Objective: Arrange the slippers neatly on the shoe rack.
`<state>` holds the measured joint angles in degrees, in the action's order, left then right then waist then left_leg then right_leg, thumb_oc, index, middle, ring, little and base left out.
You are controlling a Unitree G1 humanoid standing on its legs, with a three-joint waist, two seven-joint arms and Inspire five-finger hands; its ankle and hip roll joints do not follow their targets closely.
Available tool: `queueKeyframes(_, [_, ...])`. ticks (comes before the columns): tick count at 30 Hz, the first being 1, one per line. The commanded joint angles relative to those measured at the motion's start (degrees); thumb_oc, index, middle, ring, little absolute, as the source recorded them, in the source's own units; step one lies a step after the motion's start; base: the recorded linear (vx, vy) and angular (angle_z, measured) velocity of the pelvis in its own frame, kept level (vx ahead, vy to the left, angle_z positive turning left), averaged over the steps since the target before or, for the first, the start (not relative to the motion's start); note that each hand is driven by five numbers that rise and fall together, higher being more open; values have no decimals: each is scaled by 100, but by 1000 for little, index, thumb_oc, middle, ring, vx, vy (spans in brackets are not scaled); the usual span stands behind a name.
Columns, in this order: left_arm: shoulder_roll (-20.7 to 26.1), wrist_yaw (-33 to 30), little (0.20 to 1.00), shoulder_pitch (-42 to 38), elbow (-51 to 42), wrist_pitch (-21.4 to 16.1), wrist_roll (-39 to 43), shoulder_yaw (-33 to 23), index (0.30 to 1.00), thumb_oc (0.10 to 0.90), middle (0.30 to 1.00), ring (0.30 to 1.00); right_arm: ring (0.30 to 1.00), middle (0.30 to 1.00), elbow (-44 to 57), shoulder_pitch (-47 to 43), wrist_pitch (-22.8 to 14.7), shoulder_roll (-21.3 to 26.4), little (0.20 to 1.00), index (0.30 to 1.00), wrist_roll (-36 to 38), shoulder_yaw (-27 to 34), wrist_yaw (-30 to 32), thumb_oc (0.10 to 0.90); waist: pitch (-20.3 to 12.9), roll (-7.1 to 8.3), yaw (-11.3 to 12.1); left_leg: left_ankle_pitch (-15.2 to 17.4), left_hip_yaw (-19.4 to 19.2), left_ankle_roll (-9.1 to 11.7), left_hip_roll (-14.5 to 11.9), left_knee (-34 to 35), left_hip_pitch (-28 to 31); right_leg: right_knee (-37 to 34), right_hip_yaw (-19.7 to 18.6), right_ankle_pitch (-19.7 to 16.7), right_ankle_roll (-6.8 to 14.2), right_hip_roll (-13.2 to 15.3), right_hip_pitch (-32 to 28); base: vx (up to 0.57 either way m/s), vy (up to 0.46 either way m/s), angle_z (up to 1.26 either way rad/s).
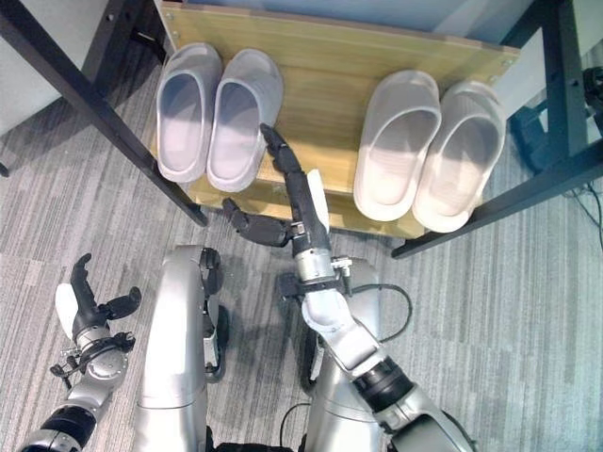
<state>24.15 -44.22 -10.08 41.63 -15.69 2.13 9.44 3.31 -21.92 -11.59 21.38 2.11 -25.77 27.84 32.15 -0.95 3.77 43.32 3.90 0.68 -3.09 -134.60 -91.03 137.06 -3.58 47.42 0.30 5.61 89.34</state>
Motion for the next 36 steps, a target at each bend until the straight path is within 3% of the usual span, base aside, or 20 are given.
queueKeyframes(1, [244, -372, 900, 53, -353, -240, -172, 3, 900, 800, 900, 900, 900, 900, 1422, 106, -676, -89, 900, 900, -388, 351, 333, 800, -236, 50, 224, -93, 211, -149, 341, -22, 108, -222, -153, -657, -475, -76, 62, 4, 34, 1])
queueKeyframes(7, [320, -325, 900, 274, -874, -353, -367, -145, 900, 800, 900, 900, 900, 900, 2171, 924, -1042, 235, 900, 900, -583, 842, 283, 800, -236, 110, 212, -100, 179, -164, 340, 11, 108, -244, -187, -674, -434, -63, 62, 0, 0, 0])
queueKeyframes(11, [204, -159, 900, 178, -982, -547, -242, -342, 900, 800, 900, 900, 900, 900, 2516, 1344, -1314, 628, 900, 900, -398, 888, -287, 800, -236, 229, 138, -213, 70, -163, 322, 356, 108, -629, -162, -773, -448, -77, 58, -21, 8, 0])
queueKeyframes(12, [199, -14, 900, 24, -1274, -729, -174, -380, 900, 800, 900, 900, 900, 900, 2558, 1509, -1476, 794, 900, 900, -114, 915, -574, 800, -236, 294, 133, -414, 29, -148, 341, 945, 108, -1216, -49, -862, -465, -40, -101, -85, -15, 0])
queueKeyframes(13, [200, -3, 900, 18, -1278, -729, -167, -384, 900, 800, 900, 900, 900, 900, 2558, 1505, -1481, 798, 900, 900, -94, 928, -593, 800, -236, 279, 123, -455, 39, -148, 355, 986, 108, -1261, -31, -887, -471, -25, -117, -217, 7, 3])
queueKeyframes(14, [169, 134, 900, -195, -1375, -861, -153, -353, 900, 800, 900, 900, 900, 900, 2519, 1658, -1684, 931, 900, 900, 107, 1072, -725, 800, -241, 288, 87, -769, 91, -117, 428, 1629, 108, -1931, 118, -1036, -485, 7, -295, -155, 19, 10])
queueKeyframes(15, [168, 134, 900, -201, -1371, -864, -151, -347, 900, 800, 900, 900, 900, 900, 2521, 1663, -1687, 933, 900, 900, 111, 1081, -730, 800, -241, 280, 86, -797, 93, -118, 435, 1653, 108, -1955, 125, -1057, -489, 13, -301, -221, 43, 22])
queueKeyframes(16, [142, 218, 900, -363, -1297, -880, -251, -106, 900, 800, 900, 900, 900, 900, 2206, 1819, -1831, 877, 900, 900, 654, 930, -956, 800, -606, 276, 48, -1097, 146, -106, 455, 2305, 108, -2515, 266, -1205, -467, 52, -337, -90, 23, 23])
queueKeyframes(17, [143, 217, 900, -362, -1297, -880, -251, -103, 900, 800, 900, 900, 900, 900, 2201, 1821, -1837, 876, 900, 900, 665, 934, -968, 800, -613, 275, 45, -1119, 145, -107, 460, 2328, 108, -2535, 268, -1223, -470, 57, -338, -107, 41, 24])
queueKeyframes(19, [115, 402, 900, -337, -1347, -891, -283, 93, 900, 800, 900, 900, 900, 900, 1879, 1942, -1891, 801, 900, 900, 1509, 759, -1463, 800, -920, 257, 28, -1328, 220, -90, 437, 2760, 117, -2985, 380, -1315, -441, 151, -393, -57, 28, 12])
queueKeyframes(22, [-103, 689, 900, -241, -1114, -1005, -206, 316, 900, 800, 900, 900, 900, 900, 1564, 2167, -1915, 872, 900, 900, 2025, 601, -1995, 800, -1116, 267, 0, -1560, 191, -132, 277, 3665, 728, -3836, 534, -1483, -367, 333, -930, -70, 45, 9])
queueKeyframes(26, [-271, 961, 900, -91, -797, -1072, -83, 557, 900, 800, 900, 900, 900, 900, 1022, 2391, -1858, 810, 900, 900, 2026, 598, -2108, 800, -1364, 360, -72, -1813, 230, -101, 190, 4739, 1531, -4916, 660, -1649, -275, 504, -1719, -18, 26, 11])
queueKeyframes(27, [-290, 1141, 900, 25, -771, -1054, -128, 712, 900, 800, 900, 900, 900, 900, 395, 2618, -1678, 607, 900, 900, 2420, 552, -2312, 800, -1473, 396, -79, -1928, 240, -84, 162, 5232, 1979, -5425, 777, -1735, -237, 602, -2167, -13, 26, 14])
queueKeyframes(28, [-287, 1140, 900, 29, -773, -1053, -128, 714, 900, 800, 900, 900, 900, 900, 384, 2617, -1684, 603, 900, 900, 2430, 553, -2325, 800, -1462, 395, -77, -1936, 244, -83, 161, 5251, 2005, -5445, 784, -1743, -238, 601, -2195, -20, 39, 23])
queueKeyframes(29, [-346, 1455, 900, 153, -693, -1010, -104, 871, 900, 800, 900, 900, 900, 900, -684, 2724, -1420, 239, 900, 900, 3124, 528, -2541, 800, -1564, 437, -55, -2082, 255, -47, 123, 5797, 2489, -5945, 882, -1837, -182, 654, -2648, 5, 16, 25])
queueKeyframes(31, [-393, 1647, 900, 271, -598, -1018, 68, 900, 900, 800, 900, 900, 900, 900, -1100, 2797, -1361, 113, 900, 900, 3160, 598, -2563, 800, -1599, 469, -51, -2132, 252, -35, 93, 6090, 2813, -6270, 993, -1903, -161, 678, -2978, 32, -1, 25])
queueKeyframes(35, [-512, 2191, 900, 648, -212, -934, 241, 975, 900, 800, 900, 900, 900, 900, -2566, 2965, -1240, -383, 900, 900, 3229, 914, -2483, 800, -1914, 583, -17, -2296, 190, -21, 112, 7283, 4068, -7506, 1230, -2167, -41, 586, -4196, 104, -13, 14])
queueKeyframes(36, [-594, 2395, 900, 818, 0, -913, 307, 963, 900, 800, 900, 900, 900, 900, -2990, 3061, -1207, -469, 900, 900, 2986, 1099, -2375, 800, -2058, 594, -33, -2617, 173, -61, 151, 8105, 4733, -8329, 1364, -2551, 4, 546, -4867, 81, -5, 2])
